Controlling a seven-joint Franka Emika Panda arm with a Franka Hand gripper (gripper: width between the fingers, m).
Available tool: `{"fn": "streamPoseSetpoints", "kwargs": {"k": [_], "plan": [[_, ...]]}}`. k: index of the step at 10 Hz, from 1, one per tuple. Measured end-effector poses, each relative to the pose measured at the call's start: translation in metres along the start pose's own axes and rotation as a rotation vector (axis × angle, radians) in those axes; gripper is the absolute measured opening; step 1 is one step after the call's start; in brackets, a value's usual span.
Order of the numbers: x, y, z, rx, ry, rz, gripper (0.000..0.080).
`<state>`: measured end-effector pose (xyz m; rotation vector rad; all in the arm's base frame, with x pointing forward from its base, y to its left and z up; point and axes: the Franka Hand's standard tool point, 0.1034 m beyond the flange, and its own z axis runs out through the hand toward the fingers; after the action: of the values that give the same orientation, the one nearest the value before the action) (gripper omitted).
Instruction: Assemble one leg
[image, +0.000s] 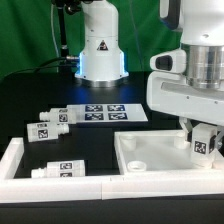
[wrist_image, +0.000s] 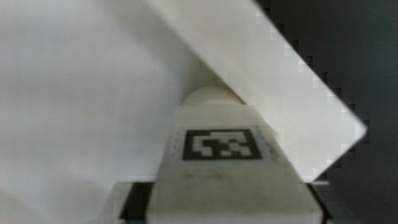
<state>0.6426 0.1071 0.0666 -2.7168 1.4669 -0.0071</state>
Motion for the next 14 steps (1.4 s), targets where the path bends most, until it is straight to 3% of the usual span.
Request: {"fn": "streamPoseSetpoints", "kwargs": {"k": [3,5,7,8,9,14], "plan": [[-0.0010,-0.0006,0.0001,0.003,-0.021,0.443,0.0285],[-0.0010,-0.0003,0.0003,0.003,-0.020,0.469,0.0290],[-0.0039,0.0001,-0.0023,-0.010,-0.021,0.145,0.0290],[-0.0004,-0.0008,-0.0040,-0.002,-0.021,-0.079,0.0517],[-0.0012,-0.0023,-0.0047,0.005,-0.026,-0.237,0.0614],[-0.0010,-0.0019,-0.0043,-0.001,-0.018,-0.563,0.0649]]}}
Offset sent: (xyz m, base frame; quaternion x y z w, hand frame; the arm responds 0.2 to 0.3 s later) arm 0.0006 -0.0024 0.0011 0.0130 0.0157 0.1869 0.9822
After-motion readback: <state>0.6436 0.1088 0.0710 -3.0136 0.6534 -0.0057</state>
